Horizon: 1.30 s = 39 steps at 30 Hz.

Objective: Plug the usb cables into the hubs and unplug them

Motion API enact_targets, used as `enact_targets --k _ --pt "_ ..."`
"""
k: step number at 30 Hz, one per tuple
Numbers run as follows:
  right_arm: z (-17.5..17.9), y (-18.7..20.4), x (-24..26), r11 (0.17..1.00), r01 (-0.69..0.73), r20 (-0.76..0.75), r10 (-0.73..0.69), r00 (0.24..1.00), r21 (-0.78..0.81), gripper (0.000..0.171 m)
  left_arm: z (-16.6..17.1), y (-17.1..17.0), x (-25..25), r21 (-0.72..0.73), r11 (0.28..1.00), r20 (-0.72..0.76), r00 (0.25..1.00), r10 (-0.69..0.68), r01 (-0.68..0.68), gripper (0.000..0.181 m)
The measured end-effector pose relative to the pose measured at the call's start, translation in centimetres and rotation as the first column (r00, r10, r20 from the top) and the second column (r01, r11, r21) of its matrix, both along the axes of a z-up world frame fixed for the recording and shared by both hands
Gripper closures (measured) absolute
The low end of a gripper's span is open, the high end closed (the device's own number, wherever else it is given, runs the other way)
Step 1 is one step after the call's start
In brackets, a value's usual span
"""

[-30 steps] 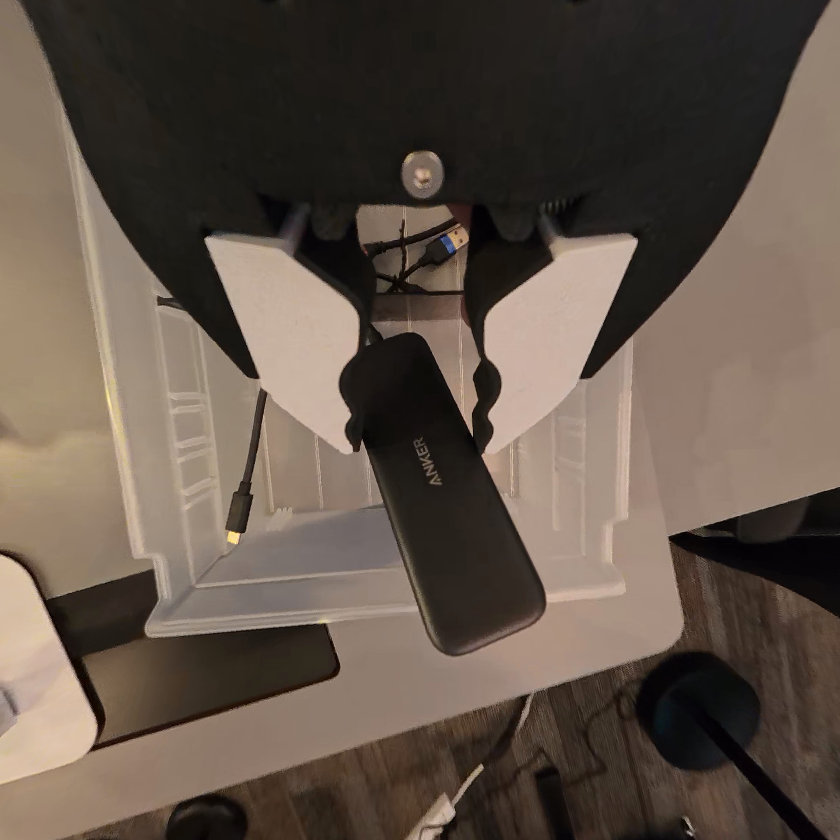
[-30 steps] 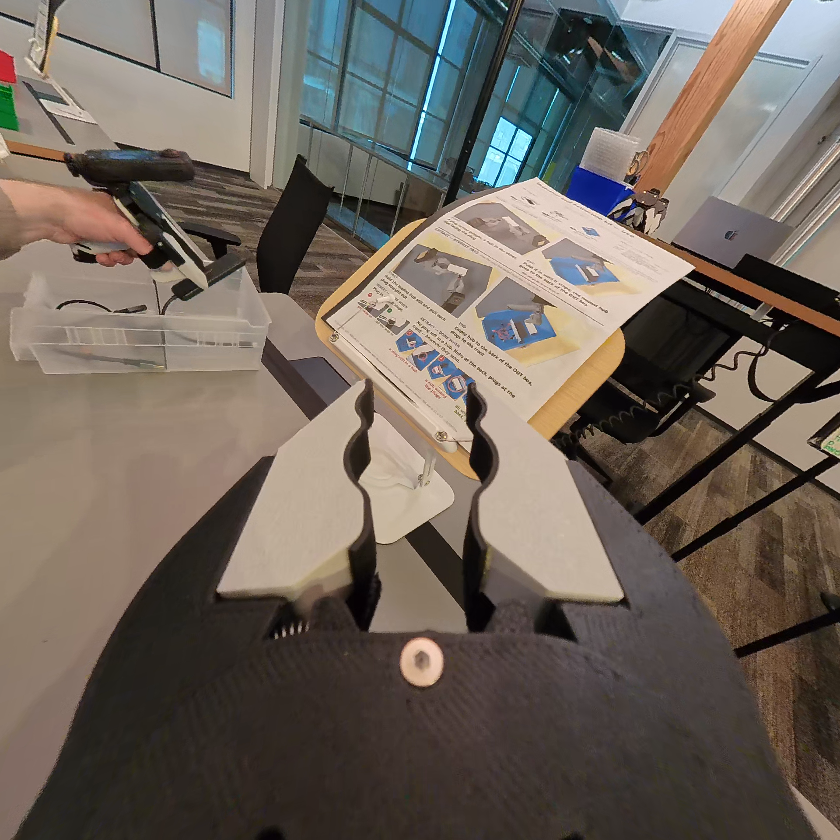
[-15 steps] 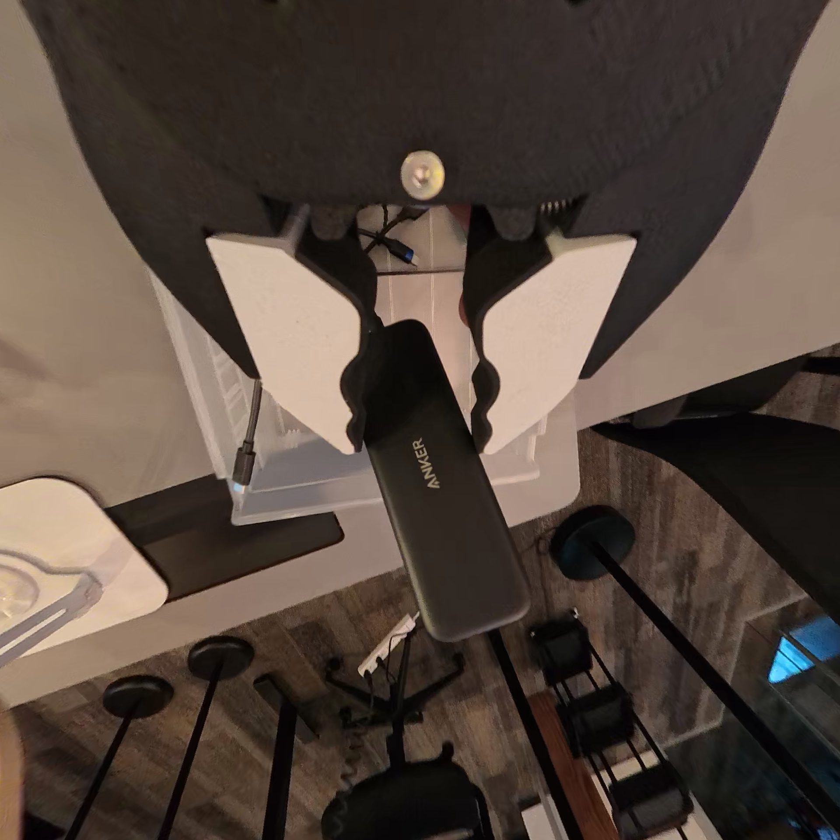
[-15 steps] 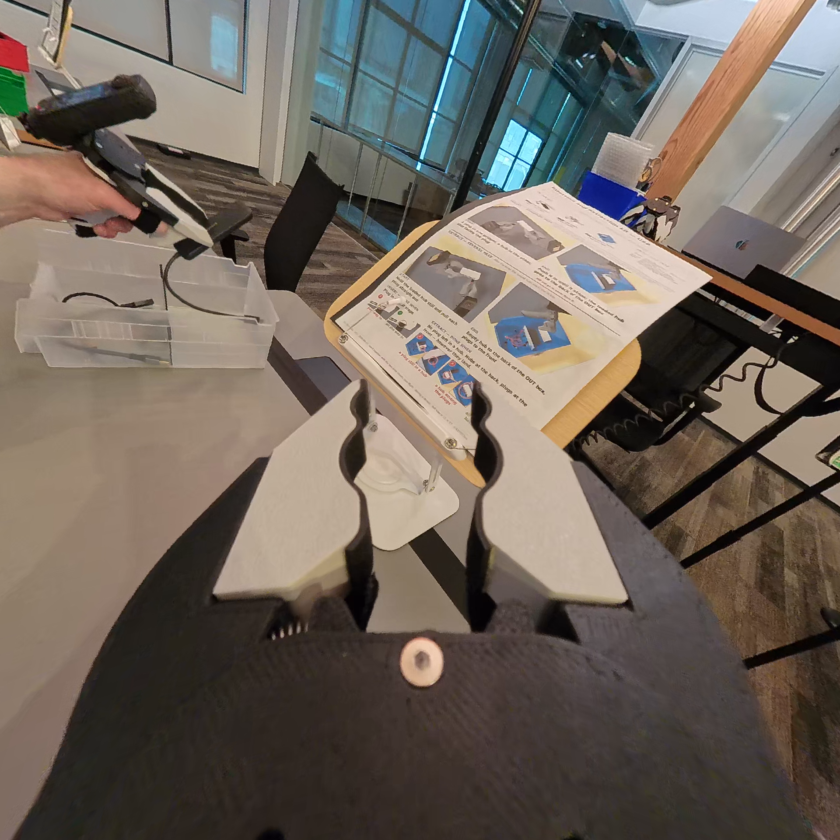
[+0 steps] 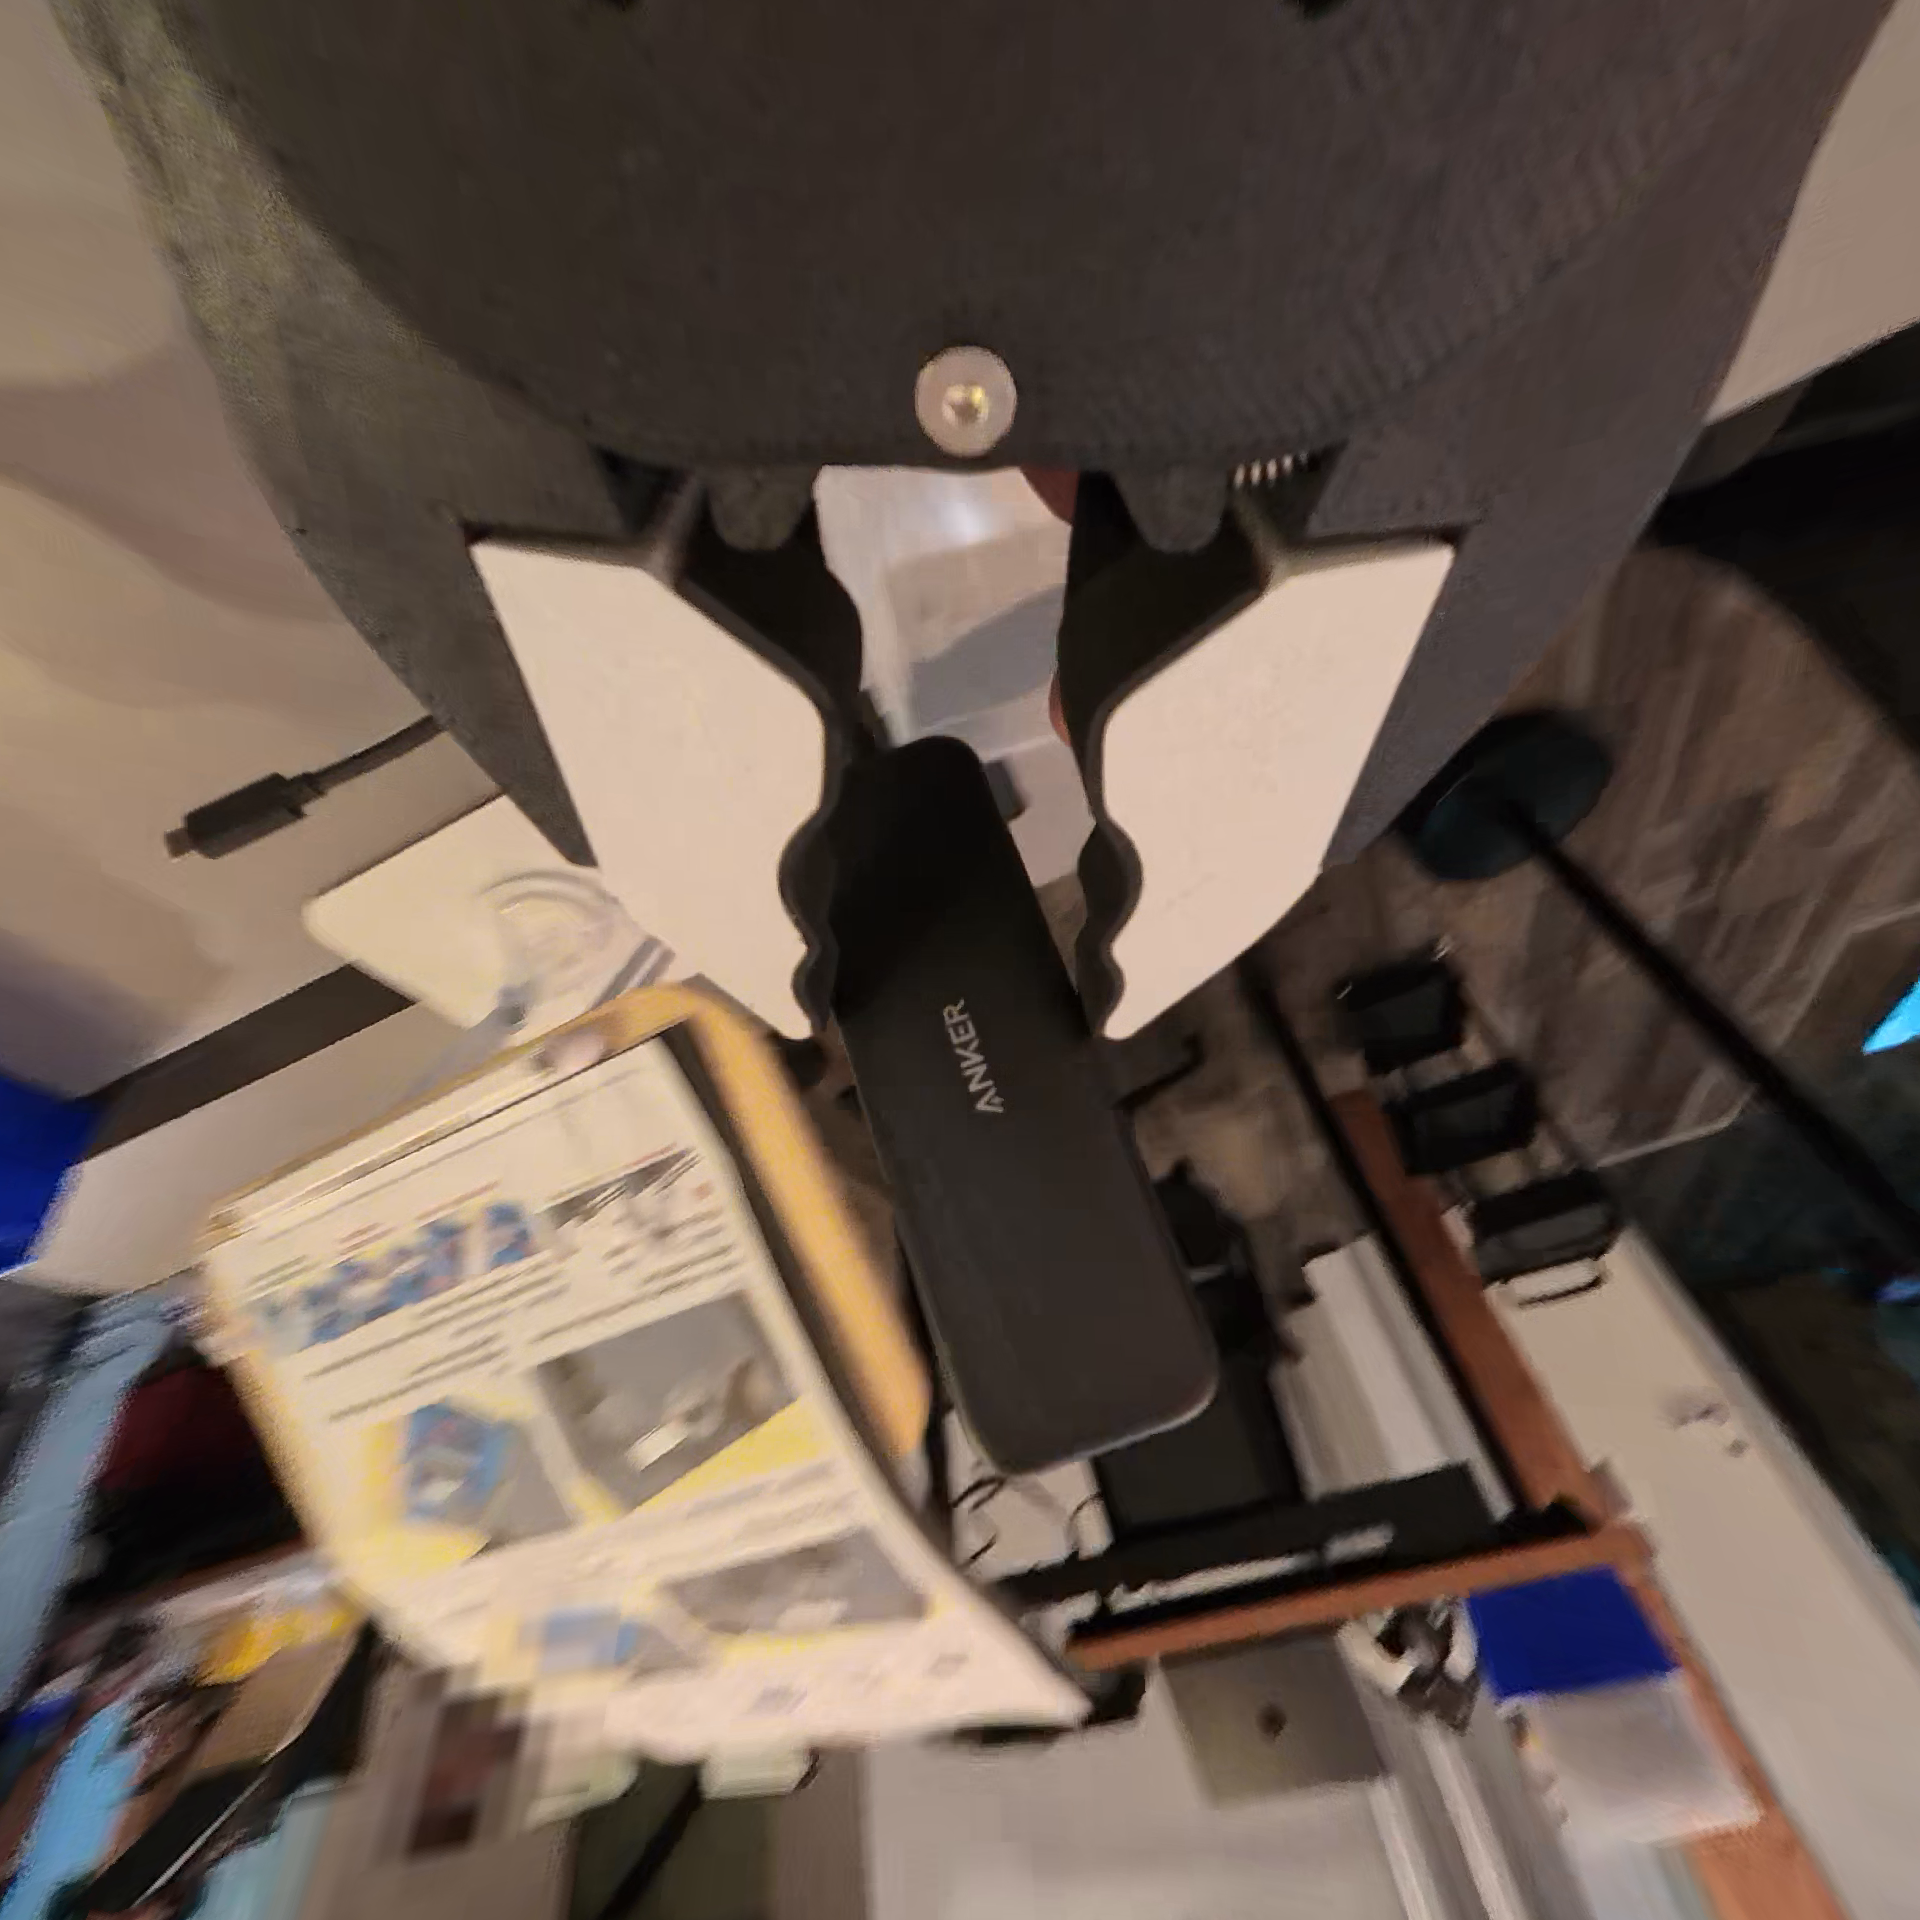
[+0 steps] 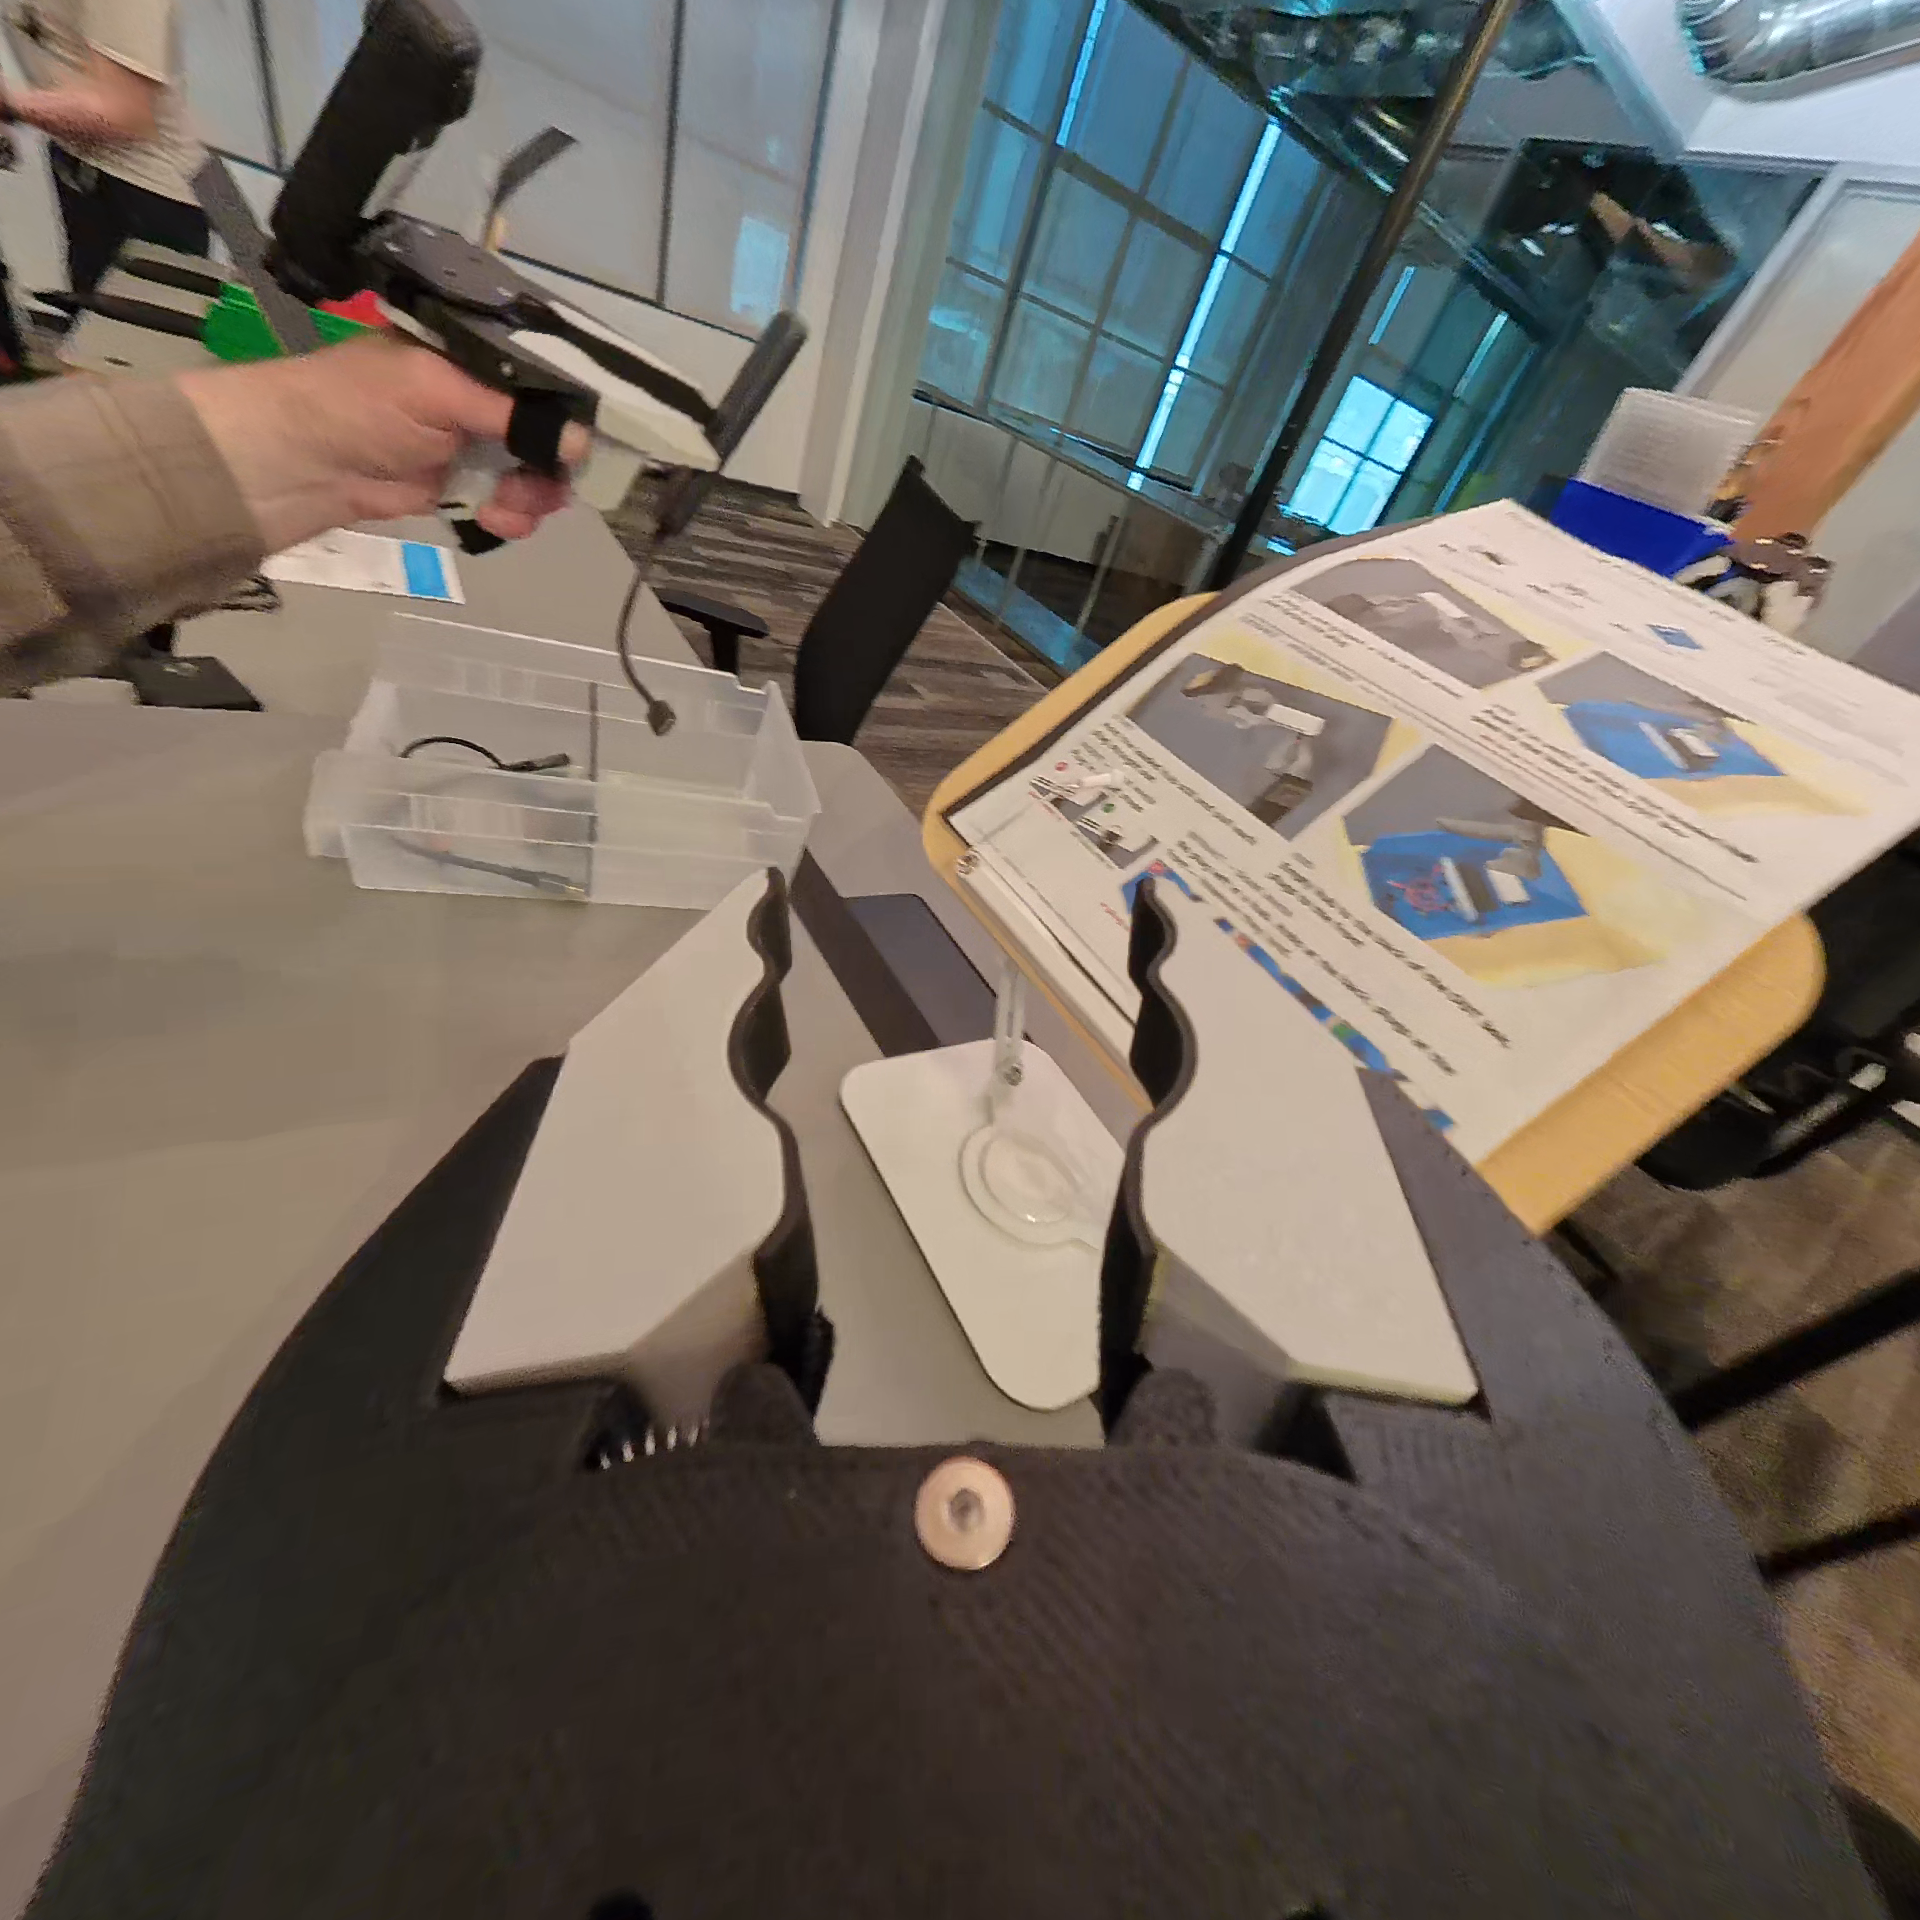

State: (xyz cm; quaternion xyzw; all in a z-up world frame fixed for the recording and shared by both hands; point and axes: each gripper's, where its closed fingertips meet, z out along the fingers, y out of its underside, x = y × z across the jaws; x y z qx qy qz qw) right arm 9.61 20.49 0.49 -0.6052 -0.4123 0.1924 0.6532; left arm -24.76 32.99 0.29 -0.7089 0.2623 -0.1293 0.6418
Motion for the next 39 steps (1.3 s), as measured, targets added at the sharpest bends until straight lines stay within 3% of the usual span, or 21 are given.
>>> enact_targets --k 6,10,15,18,22,26,31,35,39 --pt "-1.2 -0.8 -3.8 0.986 -0.152 -0.071 0.147 0.987 -0.062 0.109 3.7 -5.4 8.6 0.139 0.934 0.150 0.925 -0.348 0.329 0.136" --pt "-1.5 -1.7 -6.2 0.961 -0.264 -0.156 0.249 0.956 -0.085 0.113 4.6 -10.4 14.3 0.253 0.793 0.176 0.780 -0.600 0.554 0.136" --pt "-2.4 -3.1 -9.4 0.913 -0.390 -0.220 0.358 0.907 -0.122 0.118 4.6 -15.8 19.4 0.374 0.618 0.140 0.617 -0.775 0.692 0.136" --pt "-2.6 -4.6 -11.1 0.862 -0.489 -0.269 0.443 0.855 -0.133 0.118 4.2 -18.1 21.1 0.428 0.548 0.113 0.559 -0.821 0.719 0.136" --pt "-2.9 -6.6 -12.8 0.792 -0.592 -0.302 0.534 0.790 -0.147 0.122 2.8 -19.1 22.4 0.427 0.506 0.088 0.522 -0.848 0.749 0.136" --pt "-4.7 -6.8 -14.2 0.798 -0.573 -0.219 0.534 0.816 -0.188 0.127 2.4 -19.2 22.5 0.431 0.496 0.081 0.516 -0.853 0.753 0.136" --pt "-4.6 -7.3 -14.9 0.785 -0.593 -0.251 0.547 0.799 -0.178 0.141 2.1 -19.2 22.5 0.430 0.487 0.084 0.503 -0.860 0.760 0.136" --pt "-4.7 -7.3 -14.8 0.775 -0.604 -0.252 0.556 0.792 -0.189 0.099 2.1 -19.4 22.5 0.433 0.477 0.088 0.491 -0.867 0.765 0.136" --pt "-3.3 -7.7 -14.3 0.774 -0.618 -0.280 0.568 0.774 -0.138 0.094 1.7 -20.2 22.9 0.419 0.433 0.081 0.442 -0.893 0.798 0.136"
